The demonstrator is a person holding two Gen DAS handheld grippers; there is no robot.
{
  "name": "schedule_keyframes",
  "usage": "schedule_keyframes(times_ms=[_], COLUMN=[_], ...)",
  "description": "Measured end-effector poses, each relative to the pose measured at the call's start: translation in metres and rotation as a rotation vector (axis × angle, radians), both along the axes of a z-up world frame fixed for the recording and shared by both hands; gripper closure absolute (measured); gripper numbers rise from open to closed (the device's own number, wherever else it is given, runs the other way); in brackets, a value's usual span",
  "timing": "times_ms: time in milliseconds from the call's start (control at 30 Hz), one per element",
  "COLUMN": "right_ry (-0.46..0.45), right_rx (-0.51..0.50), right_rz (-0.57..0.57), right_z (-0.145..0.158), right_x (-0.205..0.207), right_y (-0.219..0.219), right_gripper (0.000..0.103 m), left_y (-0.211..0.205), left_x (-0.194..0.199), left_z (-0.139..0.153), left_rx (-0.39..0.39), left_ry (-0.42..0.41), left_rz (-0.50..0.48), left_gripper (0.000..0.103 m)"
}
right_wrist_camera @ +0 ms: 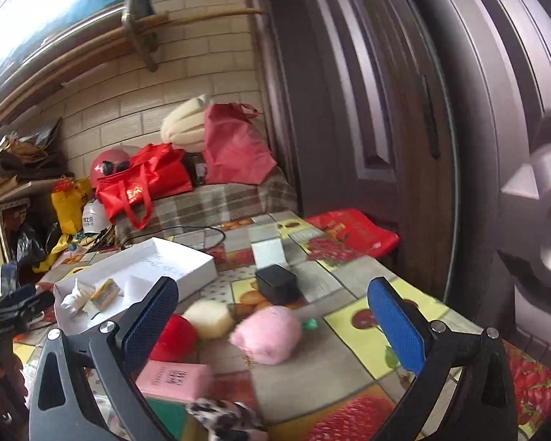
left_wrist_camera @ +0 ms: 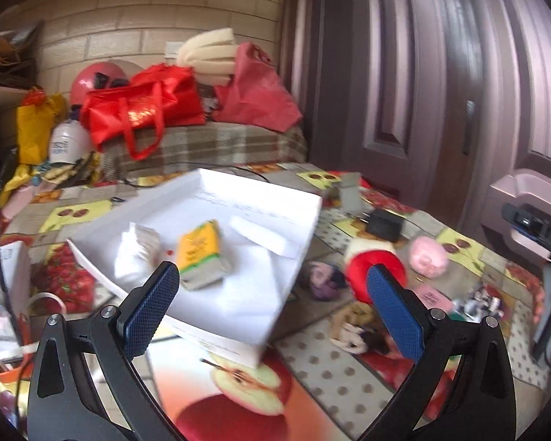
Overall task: Organize soft objects
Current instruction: 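Grasp the green-yellow sponge with the left tool while the right tool grasps the black-white patterned cloth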
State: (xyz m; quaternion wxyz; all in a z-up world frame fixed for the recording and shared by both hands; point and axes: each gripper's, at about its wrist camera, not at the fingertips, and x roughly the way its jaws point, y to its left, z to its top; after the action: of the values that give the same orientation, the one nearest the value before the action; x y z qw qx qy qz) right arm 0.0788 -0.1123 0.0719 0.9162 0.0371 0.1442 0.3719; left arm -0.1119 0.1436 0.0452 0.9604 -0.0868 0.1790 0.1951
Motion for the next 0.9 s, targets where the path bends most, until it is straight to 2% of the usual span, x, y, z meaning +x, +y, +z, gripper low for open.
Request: schedule_keyframes(times_ms=[100,133,233,333,400,433,467,533,700,733,767,800,833,900], right_ry=[0.097,0.139,0.266,0.347,0.343,0.323,0.304,0.284,0.273,0.278,0.294,0.301,0.299,0.305], right_rx=[-0.06,-0.07,-0.063,-0.104,-0.191,-0.238,-0.288,-0.375,-0.489,-0.508,-0.523,-0.528,-0.522,-0.518], right_rz=[-0.04,-0.021,0.119,0.321,0.403,0.434,0.463,0.505,0.542,0.544,0.557,0.565,0.574,0.585], right_z=[-0.009,-0.012,-0.021,-0.029,-0.035,-0.038,-0.04,-0.044,-0.058,-0.061,-0.064,-0.065,-0.064,-0.064], right_x=[0.025,0.033,0.043,0.034,0.023,0.016,0.01,0.001,-0.008,-0.008,-0.007,-0.006,-0.006,-0.006], right_y=[-0.016,-0.018,-0.023,-0.016,-0.003,0.004,0.01,0.021,0.038,0.041,0.043,0.044,0.043,0.041], right_gripper=[0.0,0.0,0.0,0.0,0.001,0.009,0.025,0.043,0.044,0.051,0.062,0.063,0.067,0.07], left_y=[-0.029,-0.039,-0.07,-0.095,-0.103,-0.106,-0.107,-0.106,-0.102,-0.103,-0.104,-0.105,-0.106,-0.107], left_x=[0.017,0.022,0.034,0.049,0.061,0.067,0.073,0.083,0.105,0.108,0.113,0.114,0.115,0.113], left_z=[-0.005,-0.007,-0.012,-0.018,-0.024,-0.027,-0.03,-0.035,-0.042,-0.041,-0.042,-0.042,-0.041,-0.041], left_rx=[-0.068,-0.083,-0.089,-0.055,-0.055,-0.061,-0.07,-0.094,-0.127,-0.116,-0.108,-0.092,-0.085,-0.078], left_ry=[0.081,0.11,0.184,0.269,0.331,0.356,0.377,0.412,0.451,0.451,0.461,0.464,0.463,0.457], left_rz=[-0.192,-0.253,-0.397,-0.473,-0.502,-0.51,-0.511,-0.515,-0.519,-0.518,-0.514,-0.502,-0.504,-0.519], left_gripper=[0.001,0.001,0.001,0.003,0.01,0.01,0.01,0.012,0.014,0.022,0.036,0.04,0.049,0.055])
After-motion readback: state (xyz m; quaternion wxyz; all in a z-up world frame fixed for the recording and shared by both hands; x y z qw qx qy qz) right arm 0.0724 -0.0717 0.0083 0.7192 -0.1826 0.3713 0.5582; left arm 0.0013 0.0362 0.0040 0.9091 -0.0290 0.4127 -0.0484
